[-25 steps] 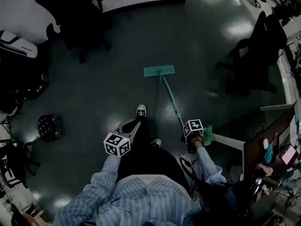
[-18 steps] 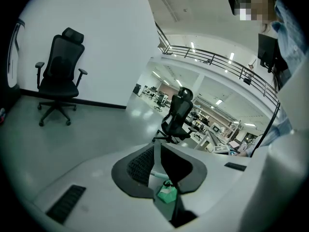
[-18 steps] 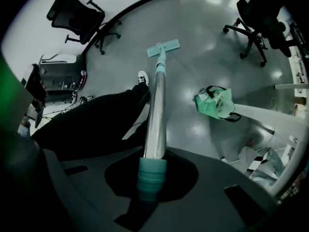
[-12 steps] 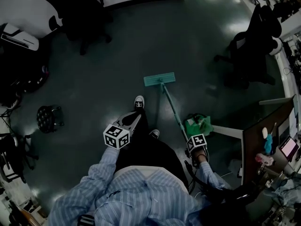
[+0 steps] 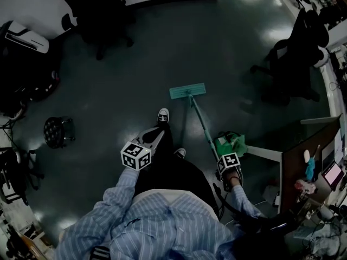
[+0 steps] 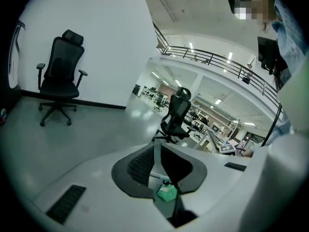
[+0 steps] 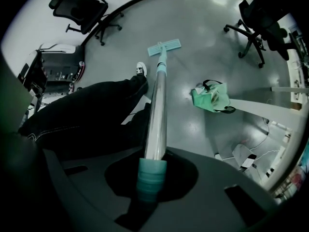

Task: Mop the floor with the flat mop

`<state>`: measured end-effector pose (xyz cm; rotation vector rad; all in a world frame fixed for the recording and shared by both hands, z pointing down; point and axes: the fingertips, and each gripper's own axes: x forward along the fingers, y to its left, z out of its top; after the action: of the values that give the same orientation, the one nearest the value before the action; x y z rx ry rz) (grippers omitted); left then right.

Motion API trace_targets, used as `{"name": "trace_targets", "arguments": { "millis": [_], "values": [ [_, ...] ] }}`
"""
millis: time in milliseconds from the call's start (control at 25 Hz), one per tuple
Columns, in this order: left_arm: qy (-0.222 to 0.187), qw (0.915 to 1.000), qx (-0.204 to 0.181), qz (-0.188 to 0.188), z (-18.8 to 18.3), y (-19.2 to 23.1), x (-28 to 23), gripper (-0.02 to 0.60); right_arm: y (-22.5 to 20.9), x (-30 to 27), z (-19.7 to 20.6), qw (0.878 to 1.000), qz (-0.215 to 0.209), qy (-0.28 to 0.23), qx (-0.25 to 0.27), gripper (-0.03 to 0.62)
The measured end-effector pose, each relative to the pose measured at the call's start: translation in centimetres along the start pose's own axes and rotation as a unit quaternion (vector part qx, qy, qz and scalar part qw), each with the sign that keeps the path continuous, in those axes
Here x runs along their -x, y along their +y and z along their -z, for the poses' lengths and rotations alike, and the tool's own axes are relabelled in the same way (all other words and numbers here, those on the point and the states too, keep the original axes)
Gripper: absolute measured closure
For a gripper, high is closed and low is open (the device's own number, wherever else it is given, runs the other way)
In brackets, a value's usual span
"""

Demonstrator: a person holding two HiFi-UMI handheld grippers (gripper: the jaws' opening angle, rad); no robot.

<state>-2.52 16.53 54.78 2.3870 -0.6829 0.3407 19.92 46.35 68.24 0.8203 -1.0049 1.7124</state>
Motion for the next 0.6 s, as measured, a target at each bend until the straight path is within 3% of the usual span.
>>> {"name": "trace_targets", "arguments": {
  "millis": [280,600],
  "values": [
    [0.000,0.9995,0.026,-0.018,-0.5,3.4,-0.2,0.537,1.1,2.0,-5.6,1.000,0.012,-0.001,0.010,0.562],
    [0.002,0.9990,0.028,-0.033,-4.8,9.3,-3.1,0.537,3.3,6.3,-17.7,1.000,0.009,-0.001,0.022,0.562]
  ]
}}
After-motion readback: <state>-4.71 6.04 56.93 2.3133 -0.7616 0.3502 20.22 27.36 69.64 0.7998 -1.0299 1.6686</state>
